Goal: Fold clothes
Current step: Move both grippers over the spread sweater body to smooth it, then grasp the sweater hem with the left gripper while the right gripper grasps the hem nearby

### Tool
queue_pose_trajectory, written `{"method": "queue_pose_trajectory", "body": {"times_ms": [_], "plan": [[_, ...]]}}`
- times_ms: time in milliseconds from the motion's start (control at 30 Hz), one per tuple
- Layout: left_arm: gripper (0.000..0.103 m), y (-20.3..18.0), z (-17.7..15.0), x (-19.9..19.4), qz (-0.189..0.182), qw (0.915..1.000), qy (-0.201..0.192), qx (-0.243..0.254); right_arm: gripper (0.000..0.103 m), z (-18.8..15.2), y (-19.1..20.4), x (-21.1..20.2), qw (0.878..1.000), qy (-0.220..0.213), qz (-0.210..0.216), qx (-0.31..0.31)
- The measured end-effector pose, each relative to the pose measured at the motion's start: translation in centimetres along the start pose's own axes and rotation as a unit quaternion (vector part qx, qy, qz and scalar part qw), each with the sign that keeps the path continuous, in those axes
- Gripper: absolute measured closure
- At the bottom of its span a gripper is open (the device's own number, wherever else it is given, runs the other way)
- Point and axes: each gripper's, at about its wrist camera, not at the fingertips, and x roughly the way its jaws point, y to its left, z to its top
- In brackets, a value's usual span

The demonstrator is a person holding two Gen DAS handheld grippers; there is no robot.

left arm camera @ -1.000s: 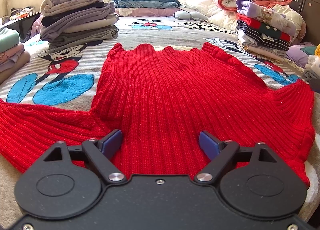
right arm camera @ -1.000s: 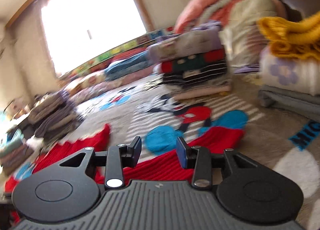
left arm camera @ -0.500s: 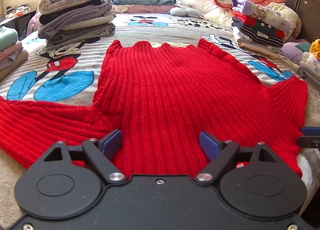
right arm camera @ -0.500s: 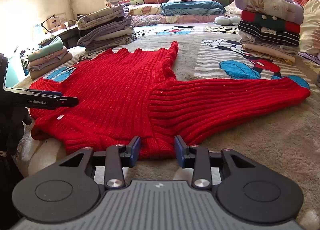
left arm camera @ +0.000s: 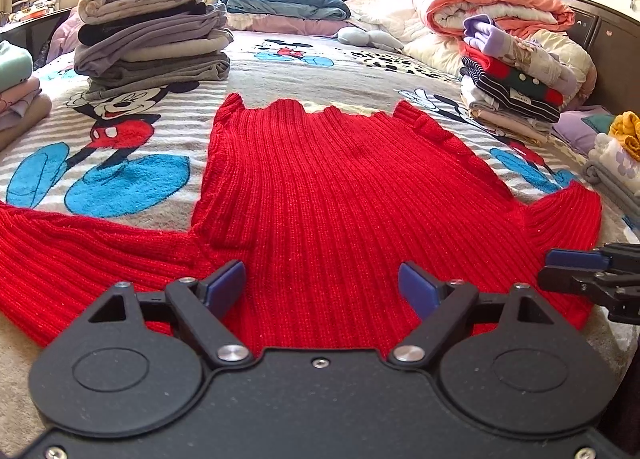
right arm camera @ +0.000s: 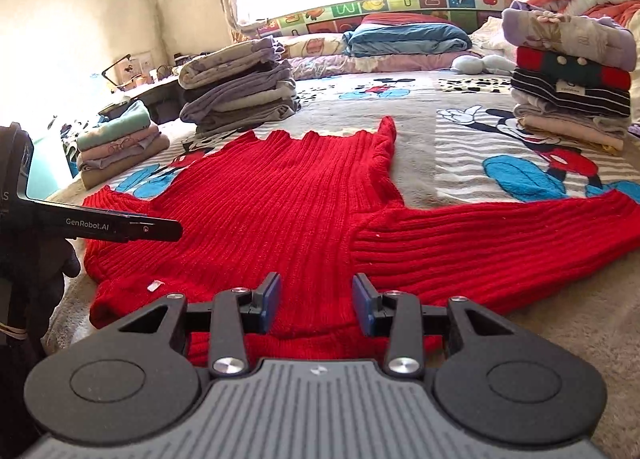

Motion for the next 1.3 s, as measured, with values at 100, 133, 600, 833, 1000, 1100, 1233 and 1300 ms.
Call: {"method": "queue_pose_trajectory", "body": {"times_ms": [100,133,600,833,1000,1100,1233,1300], "plan": [[0.018,0.9,0.6,0.2,-0.019,0.9996,-0.01,-0.02,0.063,1.7,0.1,1.8,1.0,0.017,0.012,-0.003],[0.018,1.4,0.9,0.2,-0.03,0.9989,-0.014,-0.033,0.063,2.4,-0.1,2.3,1.0,0.024,0.018,-0.002],[0.018,10.3,5.4,5.5,-0.188,0.9516,0.017,-0.242,0.057,9.6,-6.6,10.5,0.991,0.073,0.09,0.074],[0.012,12.4,7.7,8.6,-0.226,0.9239,0.064,-0.302,0.057,10.1,-11.3,13.5,0.981,0.072,0.112,0.143],[0.009,14.2,9.4,11.2,-0.247,0.895,0.093,-0.36,0.057,10.0,-14.3,15.3,0.96,0.069,0.15,0.227],[0.009,15.1,10.6,12.7,-0.255,0.8801,0.101,-0.388,0.057,11.4,-15.8,17.0,0.948,0.08,0.16,0.264],[0.009,16.4,11.9,14.3,-0.244,0.8729,0.079,-0.415,0.043,12.5,-16.3,17.6,0.95,0.079,0.14,0.269],[0.009,17.4,12.1,14.7,-0.232,0.8691,0.056,-0.433,0.043,12.9,-16.3,17.8,0.954,0.077,0.124,0.264]]}}
